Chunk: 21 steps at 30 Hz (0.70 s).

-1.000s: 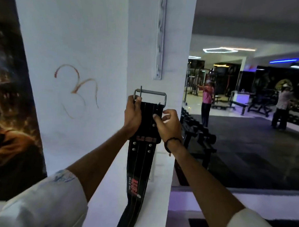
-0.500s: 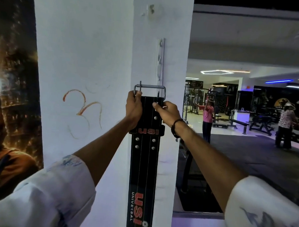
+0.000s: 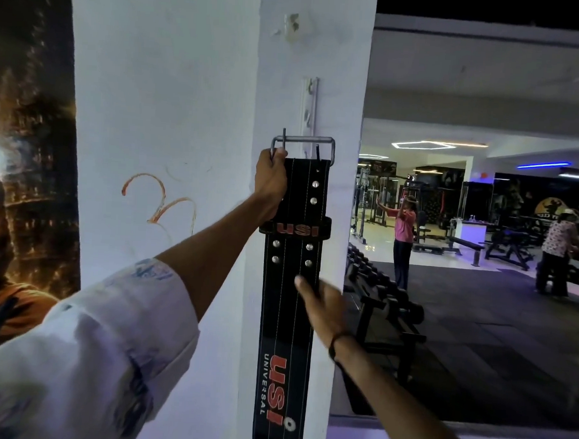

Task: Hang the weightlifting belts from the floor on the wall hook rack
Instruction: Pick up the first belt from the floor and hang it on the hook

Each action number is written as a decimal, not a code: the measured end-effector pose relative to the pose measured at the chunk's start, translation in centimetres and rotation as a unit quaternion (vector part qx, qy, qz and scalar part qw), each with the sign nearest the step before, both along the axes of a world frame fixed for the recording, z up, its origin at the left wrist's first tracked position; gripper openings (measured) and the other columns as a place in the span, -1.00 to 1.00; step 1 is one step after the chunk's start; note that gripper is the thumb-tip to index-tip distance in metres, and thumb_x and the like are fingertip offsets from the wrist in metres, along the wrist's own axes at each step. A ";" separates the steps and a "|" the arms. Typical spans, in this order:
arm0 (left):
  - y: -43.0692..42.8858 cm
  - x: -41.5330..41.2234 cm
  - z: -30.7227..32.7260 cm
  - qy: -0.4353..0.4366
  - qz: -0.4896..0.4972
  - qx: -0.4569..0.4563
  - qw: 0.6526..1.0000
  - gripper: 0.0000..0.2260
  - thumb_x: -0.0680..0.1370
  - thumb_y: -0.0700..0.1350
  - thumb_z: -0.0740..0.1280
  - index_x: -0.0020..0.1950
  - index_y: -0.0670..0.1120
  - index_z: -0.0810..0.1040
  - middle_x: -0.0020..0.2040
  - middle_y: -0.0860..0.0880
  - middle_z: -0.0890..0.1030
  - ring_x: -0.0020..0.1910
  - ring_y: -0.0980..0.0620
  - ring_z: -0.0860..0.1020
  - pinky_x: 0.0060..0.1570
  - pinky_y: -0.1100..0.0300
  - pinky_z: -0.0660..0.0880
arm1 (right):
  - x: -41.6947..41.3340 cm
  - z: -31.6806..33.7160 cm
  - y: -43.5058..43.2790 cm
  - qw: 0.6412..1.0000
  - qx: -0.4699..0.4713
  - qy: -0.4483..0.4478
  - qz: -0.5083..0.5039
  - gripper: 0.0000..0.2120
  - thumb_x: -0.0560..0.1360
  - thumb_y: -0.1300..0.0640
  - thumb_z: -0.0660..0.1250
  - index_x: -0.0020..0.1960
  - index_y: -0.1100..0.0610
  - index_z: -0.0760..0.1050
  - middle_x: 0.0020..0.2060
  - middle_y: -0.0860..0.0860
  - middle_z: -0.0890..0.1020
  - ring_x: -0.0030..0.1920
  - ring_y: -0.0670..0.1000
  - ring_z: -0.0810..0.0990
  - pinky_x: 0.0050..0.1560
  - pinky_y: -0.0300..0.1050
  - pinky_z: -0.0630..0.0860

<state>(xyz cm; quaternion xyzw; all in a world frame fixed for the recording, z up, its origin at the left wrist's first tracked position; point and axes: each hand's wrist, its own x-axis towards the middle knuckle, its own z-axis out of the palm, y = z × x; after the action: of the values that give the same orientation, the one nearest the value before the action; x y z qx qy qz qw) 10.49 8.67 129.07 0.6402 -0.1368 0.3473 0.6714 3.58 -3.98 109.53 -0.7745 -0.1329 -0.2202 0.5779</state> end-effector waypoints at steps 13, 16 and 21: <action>-0.3 -0.8 1.7 -0.016 0.002 0.006 1.000 -0.82 0.68 -0.03 0.13 0.11 -0.10 0.43 -0.11 -0.05 0.45 -0.17 0.01 0.44 -0.11 0.12 0.45 | 1.0 8.3 -0.8 0.998 -0.041 -0.027 0.037 -0.55 0.53 0.00 0.36 0.36 0.14 0.41 0.14 -0.07 0.52 0.11 -0.05 0.53 0.20 -0.10 0.48; 0.2 -0.5 1.7 -0.016 0.005 0.007 1.000 -0.83 0.67 -0.02 0.12 0.09 -0.09 0.43 -0.15 -0.03 0.44 -0.19 0.02 0.43 -0.12 0.10 0.44 | 0.5 0.5 -0.9 0.987 -0.135 0.058 0.070 -0.81 0.51 -0.09 0.37 0.07 -0.05 0.51 -0.02 -0.12 0.59 -0.06 -0.11 0.59 -0.05 -0.22 0.50; 0.5 0.0 0.9 -0.015 0.001 0.018 1.000 -0.82 0.68 -0.01 0.11 0.10 -0.09 0.42 -0.14 -0.02 0.43 -0.19 0.03 0.42 -0.12 0.12 0.43 | 1.7 0.6 -1.7 0.976 -0.199 0.065 0.052 -0.72 0.44 -0.08 0.45 -0.29 0.05 0.47 -0.40 -0.10 0.50 -0.41 -0.15 0.44 -0.35 -0.22 0.38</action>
<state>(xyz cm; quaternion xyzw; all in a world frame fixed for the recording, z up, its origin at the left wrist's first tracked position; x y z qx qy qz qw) 10.54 9.18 129.99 0.6468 -0.1523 0.3549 0.6576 5.30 -5.69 110.18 -0.8787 -0.1764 -0.1074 0.4303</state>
